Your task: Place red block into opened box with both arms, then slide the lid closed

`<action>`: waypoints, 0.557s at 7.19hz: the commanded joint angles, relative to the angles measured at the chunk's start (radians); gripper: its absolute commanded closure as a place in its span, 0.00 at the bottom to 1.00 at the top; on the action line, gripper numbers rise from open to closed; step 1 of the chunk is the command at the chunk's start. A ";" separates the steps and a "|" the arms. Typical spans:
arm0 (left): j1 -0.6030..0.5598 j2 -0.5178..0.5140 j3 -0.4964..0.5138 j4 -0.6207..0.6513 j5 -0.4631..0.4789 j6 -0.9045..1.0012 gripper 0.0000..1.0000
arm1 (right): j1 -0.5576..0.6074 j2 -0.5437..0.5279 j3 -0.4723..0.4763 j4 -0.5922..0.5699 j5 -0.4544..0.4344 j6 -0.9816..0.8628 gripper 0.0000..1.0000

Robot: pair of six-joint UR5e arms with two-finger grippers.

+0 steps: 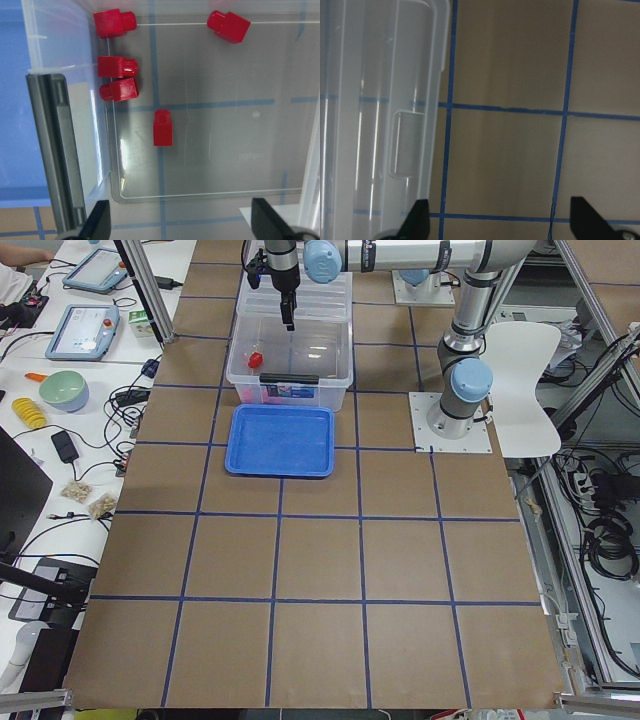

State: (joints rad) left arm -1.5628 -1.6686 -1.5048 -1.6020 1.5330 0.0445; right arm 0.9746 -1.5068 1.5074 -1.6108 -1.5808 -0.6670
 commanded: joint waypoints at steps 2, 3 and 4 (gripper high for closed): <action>-0.003 0.066 -0.031 -0.004 -0.027 0.001 0.00 | -0.036 0.100 0.175 -0.206 -0.002 -0.003 0.00; -0.003 0.070 -0.035 -0.007 -0.016 0.008 0.00 | -0.036 0.099 0.238 -0.266 -0.004 -0.002 0.00; -0.003 0.084 -0.043 -0.015 -0.022 0.009 0.00 | -0.033 0.086 0.266 -0.318 -0.001 -0.002 0.00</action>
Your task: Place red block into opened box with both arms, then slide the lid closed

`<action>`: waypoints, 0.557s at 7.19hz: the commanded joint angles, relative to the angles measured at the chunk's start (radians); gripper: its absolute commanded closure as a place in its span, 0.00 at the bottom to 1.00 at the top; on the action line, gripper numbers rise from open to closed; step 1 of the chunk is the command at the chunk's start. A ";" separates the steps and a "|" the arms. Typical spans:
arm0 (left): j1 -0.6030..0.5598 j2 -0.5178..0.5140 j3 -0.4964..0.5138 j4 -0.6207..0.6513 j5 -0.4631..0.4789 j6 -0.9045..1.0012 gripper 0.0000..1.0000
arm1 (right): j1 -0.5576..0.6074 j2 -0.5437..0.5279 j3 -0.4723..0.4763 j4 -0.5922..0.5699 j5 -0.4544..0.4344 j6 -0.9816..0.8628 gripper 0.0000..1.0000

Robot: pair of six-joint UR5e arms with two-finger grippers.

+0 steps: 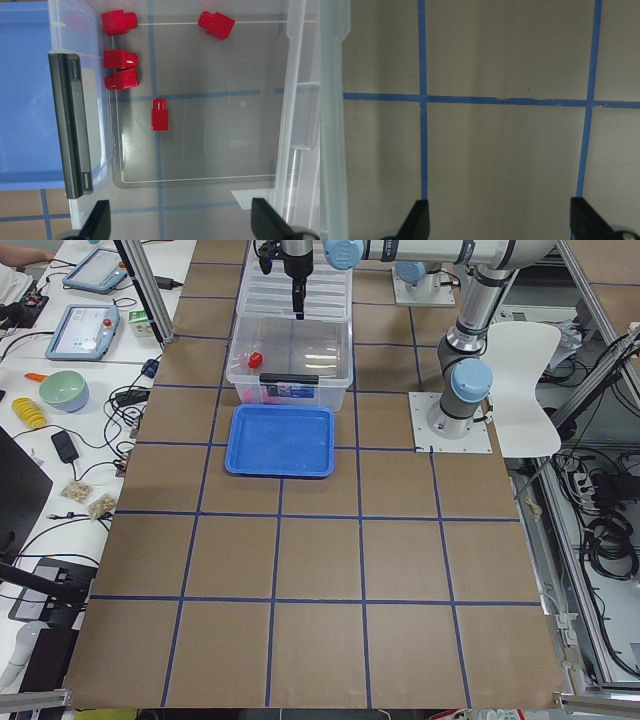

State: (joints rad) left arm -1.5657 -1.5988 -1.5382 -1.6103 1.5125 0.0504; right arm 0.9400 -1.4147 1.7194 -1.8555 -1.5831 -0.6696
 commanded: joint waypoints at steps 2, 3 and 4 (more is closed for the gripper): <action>-0.002 0.046 -0.065 -0.011 0.014 0.005 0.00 | 0.045 -0.010 0.057 -0.074 0.003 0.039 0.00; -0.002 0.057 -0.086 -0.010 0.061 0.018 0.00 | 0.096 -0.010 0.059 -0.076 -0.001 0.074 0.00; -0.002 0.066 -0.095 -0.010 0.075 0.050 0.00 | 0.126 -0.013 0.059 -0.074 0.000 0.126 0.00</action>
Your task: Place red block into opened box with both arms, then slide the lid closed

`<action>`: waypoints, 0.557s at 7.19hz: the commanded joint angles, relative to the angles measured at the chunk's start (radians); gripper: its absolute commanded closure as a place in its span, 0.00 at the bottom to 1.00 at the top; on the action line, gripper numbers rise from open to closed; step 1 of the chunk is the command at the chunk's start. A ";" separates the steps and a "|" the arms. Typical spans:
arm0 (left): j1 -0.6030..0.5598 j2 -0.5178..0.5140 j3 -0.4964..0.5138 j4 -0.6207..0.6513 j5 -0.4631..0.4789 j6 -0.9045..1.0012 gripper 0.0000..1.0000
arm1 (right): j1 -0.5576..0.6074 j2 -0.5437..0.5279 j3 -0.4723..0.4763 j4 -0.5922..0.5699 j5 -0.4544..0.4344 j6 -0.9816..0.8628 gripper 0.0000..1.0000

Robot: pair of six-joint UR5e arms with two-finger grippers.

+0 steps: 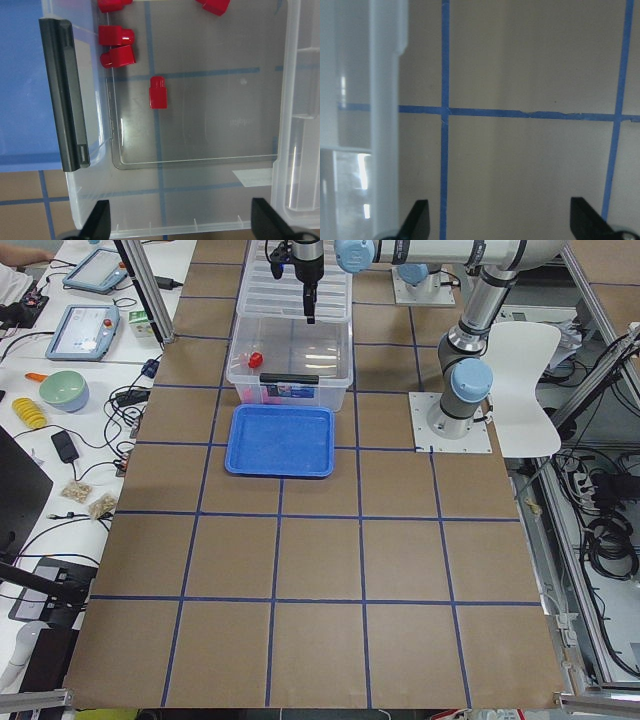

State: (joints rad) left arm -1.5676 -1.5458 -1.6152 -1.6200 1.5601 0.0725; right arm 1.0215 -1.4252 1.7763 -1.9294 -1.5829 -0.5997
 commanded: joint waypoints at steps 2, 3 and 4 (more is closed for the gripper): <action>0.003 0.019 -0.023 0.002 0.029 0.035 0.00 | 0.090 -0.003 0.003 0.000 0.000 0.102 0.00; 0.015 0.019 -0.023 0.006 0.031 0.059 0.00 | 0.124 -0.004 0.003 0.000 0.000 0.156 0.00; 0.018 0.019 -0.023 0.006 0.031 0.094 0.00 | 0.164 -0.004 0.003 -0.002 -0.002 0.213 0.00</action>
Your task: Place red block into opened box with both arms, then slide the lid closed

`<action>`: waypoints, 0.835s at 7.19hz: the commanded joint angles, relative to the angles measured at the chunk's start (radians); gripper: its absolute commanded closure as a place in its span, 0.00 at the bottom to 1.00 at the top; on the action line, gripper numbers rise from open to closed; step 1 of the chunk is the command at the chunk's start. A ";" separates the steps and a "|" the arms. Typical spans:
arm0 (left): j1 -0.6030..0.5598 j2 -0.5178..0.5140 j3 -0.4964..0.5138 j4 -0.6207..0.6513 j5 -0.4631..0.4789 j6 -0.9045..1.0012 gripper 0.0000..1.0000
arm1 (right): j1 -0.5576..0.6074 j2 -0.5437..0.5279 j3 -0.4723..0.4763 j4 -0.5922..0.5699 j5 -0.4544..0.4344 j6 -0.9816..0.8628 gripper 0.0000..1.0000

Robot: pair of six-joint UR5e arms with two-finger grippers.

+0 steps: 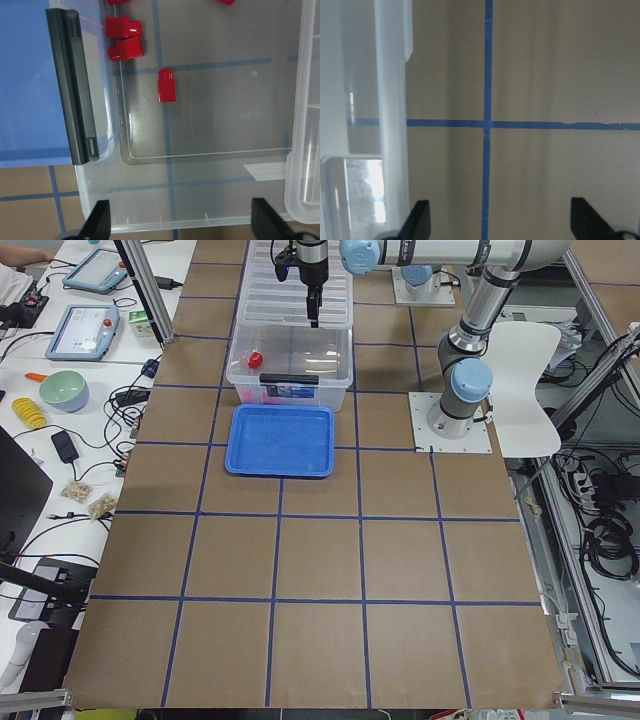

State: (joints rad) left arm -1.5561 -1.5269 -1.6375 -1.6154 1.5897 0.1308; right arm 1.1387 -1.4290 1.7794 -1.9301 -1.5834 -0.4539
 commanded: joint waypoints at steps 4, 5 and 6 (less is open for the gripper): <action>0.005 0.001 0.001 0.008 0.001 0.036 0.00 | 0.197 -0.001 -0.011 -0.006 0.002 0.291 0.00; 0.008 0.001 -0.001 0.005 0.003 0.036 0.00 | 0.229 -0.001 -0.009 -0.029 -0.003 0.313 0.00; 0.007 0.001 -0.001 0.008 0.003 0.036 0.00 | 0.255 -0.001 -0.009 -0.032 0.002 0.334 0.00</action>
State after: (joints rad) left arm -1.5492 -1.5263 -1.6379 -1.6097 1.5919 0.1672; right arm 1.3565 -1.4299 1.7708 -1.9514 -1.5833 -0.1536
